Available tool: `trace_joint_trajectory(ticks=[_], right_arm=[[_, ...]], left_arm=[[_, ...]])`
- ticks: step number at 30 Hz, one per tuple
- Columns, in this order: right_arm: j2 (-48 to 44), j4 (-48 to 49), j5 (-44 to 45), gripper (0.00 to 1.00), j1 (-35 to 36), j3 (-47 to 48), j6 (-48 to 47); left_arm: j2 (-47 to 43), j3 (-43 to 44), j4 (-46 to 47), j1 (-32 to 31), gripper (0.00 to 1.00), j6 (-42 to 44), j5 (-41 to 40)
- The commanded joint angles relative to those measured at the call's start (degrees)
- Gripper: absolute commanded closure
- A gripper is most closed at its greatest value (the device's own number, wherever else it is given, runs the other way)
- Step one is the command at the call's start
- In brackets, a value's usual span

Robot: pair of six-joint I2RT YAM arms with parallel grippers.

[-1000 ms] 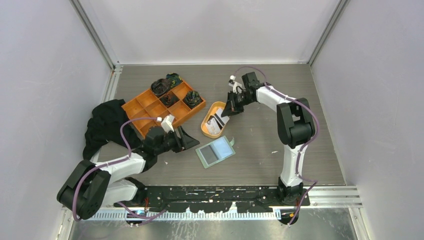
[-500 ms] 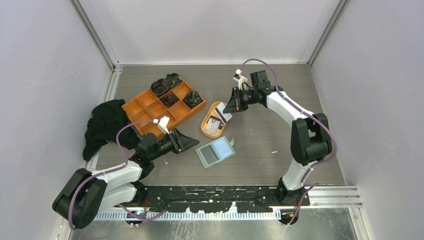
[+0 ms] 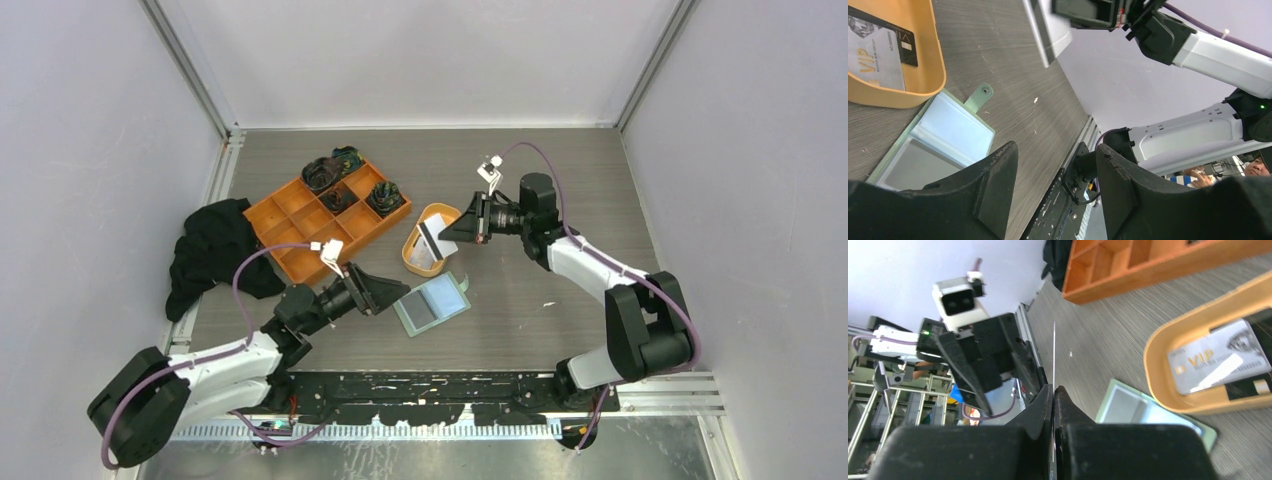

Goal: Put the credit cards into the card holder
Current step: Insert the credit card into the card holder.

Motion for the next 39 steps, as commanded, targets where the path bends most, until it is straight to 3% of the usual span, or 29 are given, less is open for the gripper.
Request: trace_joint_trajectory(ticks=[1, 11, 19, 26, 29, 30, 32, 35, 39], right_arm=[[-3.59, 16.09, -1.46, 0.99, 1.58, -1.14, 7.1], [-3.03, 16.85, -1.45, 0.99, 5.26, -1.66, 6.62], [-3.76, 17.54, -2.56, 0.99, 6.58, -1.74, 6.44], [-3.55, 17.59, -3.19, 0.99, 7.42, -1.61, 6.15], [-3.75, 17.35, -3.54, 0.99, 7.49, -1.61, 5.58], [-3.85, 16.36, -3.95, 0.97, 7.49, -1.3, 4.79], [-4.31, 10.37, -5.12, 0.79, 7.48, 0.2, -0.45], [-5.48, -6.51, -8.26, 0.56, 7.07, 4.95, -15.65], [-6.98, -21.05, -11.27, 0.46, 6.54, 7.75, -30.04]], left_arm=[[4.84, 3.01, 9.28, -2.24, 0.41, 0.47, -4.15], [17.07, 9.28, 20.99, -3.6, 0.42, -0.59, -4.13], [18.43, 11.82, 17.37, -3.6, 0.49, 0.27, -5.49], [18.46, 12.83, 15.91, -3.57, 0.69, 1.33, -5.9], [18.37, 12.95, 15.57, -3.49, 0.97, 2.42, -5.63], [18.19, 12.77, 15.57, -3.42, 1.0, 3.04, -5.31], [17.25, 12.28, 14.52, -3.14, 1.0, 4.43, -4.2], [14.34, 11.44, 9.14, -2.48, 1.0, 7.4, -0.93], [9.69, 11.28, -0.28, -1.59, 1.0, 12.4, 4.66]])
